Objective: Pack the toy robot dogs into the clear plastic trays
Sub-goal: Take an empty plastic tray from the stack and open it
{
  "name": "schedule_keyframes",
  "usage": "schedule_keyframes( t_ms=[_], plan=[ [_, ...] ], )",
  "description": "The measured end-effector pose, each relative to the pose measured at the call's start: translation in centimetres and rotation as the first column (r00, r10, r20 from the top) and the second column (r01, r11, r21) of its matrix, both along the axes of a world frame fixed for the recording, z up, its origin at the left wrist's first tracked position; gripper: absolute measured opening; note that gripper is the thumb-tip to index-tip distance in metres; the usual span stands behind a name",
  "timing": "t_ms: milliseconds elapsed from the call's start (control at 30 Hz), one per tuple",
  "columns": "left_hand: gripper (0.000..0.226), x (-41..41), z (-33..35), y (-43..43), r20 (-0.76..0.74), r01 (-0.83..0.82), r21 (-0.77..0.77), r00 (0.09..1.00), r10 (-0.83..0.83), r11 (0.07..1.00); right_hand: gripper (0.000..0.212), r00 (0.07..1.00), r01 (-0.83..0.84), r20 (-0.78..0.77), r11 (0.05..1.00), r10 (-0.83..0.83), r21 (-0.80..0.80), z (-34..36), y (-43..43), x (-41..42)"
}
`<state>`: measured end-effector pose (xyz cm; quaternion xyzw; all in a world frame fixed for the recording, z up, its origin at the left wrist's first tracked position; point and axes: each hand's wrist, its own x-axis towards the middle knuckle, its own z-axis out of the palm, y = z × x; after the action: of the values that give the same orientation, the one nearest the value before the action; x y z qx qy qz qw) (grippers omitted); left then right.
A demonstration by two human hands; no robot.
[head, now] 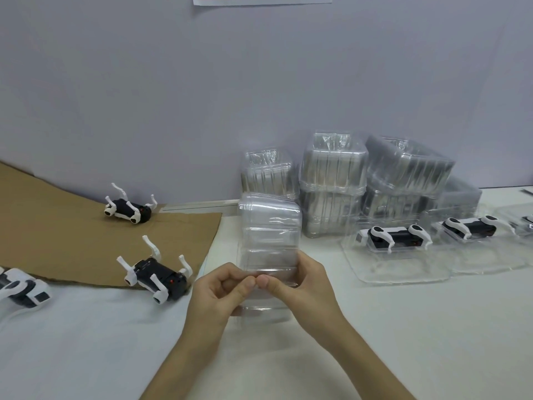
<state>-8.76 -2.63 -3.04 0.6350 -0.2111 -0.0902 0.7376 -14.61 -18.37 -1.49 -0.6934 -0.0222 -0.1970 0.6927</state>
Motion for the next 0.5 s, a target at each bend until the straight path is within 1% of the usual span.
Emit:
schedule_keyframes(
  t_ms=[33,167,367,500],
  plan=[
    [0.007,-0.03,0.04,-0.02,0.0,-0.001,-0.001,1.0,0.001,1.0,0.028,1.0,-0.007,0.0,1.0,0.007,0.008,0.03,-0.07,0.0],
    [0.02,-0.14,0.32,-0.11,-0.002,-0.006,-0.019,1.0,0.006,1.0,0.029,1.0,-0.02,-0.003,1.0,0.02,0.02,0.11,-0.36,0.06],
    [0.016,-0.21,0.56,-0.06,0.022,-0.029,-0.017,0.999,0.029,0.999,0.029,1.0,-0.015,0.0,1.0,0.015,0.027,0.34,-0.52,0.05],
    [0.021,-0.22,0.55,-0.18,0.019,-0.047,-0.03,0.999,0.048,0.998,0.026,1.0,-0.022,-0.006,0.999,0.023,0.034,0.46,-0.5,-0.04]
  ],
)
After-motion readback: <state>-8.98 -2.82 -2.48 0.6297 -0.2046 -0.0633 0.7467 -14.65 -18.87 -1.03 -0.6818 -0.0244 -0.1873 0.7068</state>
